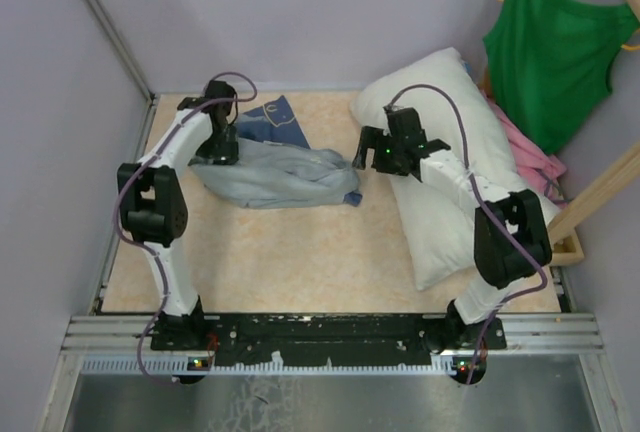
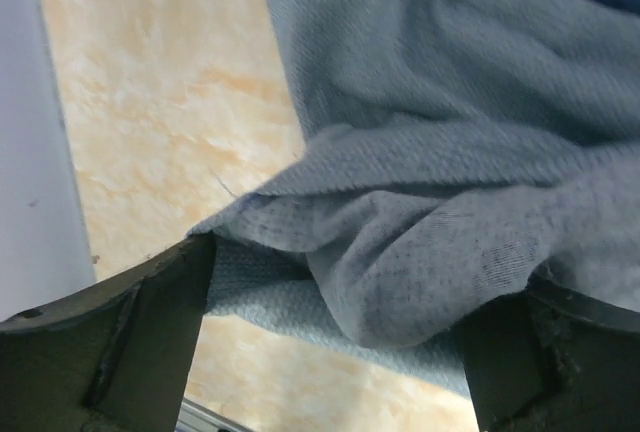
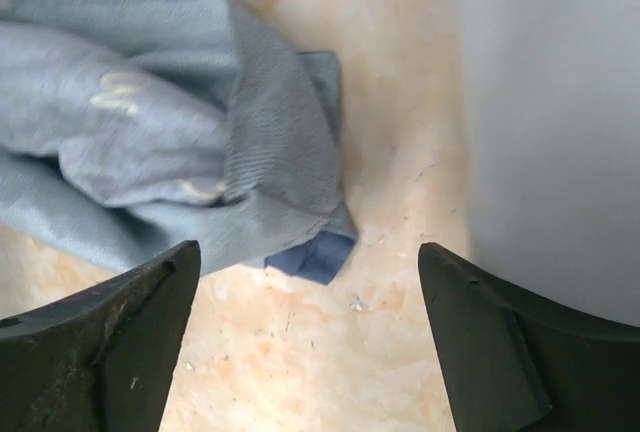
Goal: Remove the pillowcase from the pillow
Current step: Adjust the pillowcase at the center of the board.
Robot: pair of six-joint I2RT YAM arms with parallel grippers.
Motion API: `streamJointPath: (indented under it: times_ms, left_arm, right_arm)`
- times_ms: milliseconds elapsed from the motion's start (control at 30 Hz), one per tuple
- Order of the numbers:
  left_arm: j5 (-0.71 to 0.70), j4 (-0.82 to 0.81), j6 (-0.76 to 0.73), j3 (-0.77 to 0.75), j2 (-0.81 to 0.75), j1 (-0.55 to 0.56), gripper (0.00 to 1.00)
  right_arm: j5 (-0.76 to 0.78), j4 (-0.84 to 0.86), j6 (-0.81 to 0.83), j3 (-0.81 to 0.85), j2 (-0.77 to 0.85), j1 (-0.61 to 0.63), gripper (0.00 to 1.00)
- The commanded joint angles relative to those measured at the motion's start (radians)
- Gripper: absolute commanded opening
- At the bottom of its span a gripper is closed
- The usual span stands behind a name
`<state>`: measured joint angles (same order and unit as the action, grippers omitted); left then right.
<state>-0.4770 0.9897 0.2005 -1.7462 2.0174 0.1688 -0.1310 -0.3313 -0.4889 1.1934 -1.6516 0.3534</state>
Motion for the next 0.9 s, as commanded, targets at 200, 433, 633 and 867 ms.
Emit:
streamJointPath:
  times_ms: [200,433,633,867]
  left_arm:
    - [0.442,-0.234,-0.1,0.275,-0.489,0.061,1.0]
    - [0.392,-0.135,0.001,0.383,-0.481,0.057,1.0]
    - [0.552,-0.187,0.112,0.542,-0.522,-0.152,1.0]
    - [0.778,-0.361,0.174,0.687,-0.617,-0.357,1.0]
  right_arm:
    - [-0.273,0.083,0.351,0.194,0.04,0.207,0.9]
    - [-0.504,-0.266,0.563,0.624,-0.333,0.279,0.87]
    - [-0.221,0.051,0.364,0.204,-0.117,0.281,0.98]
    - [-0.305,0.445,-0.029,-0.316,0.197,0.019,0.98]
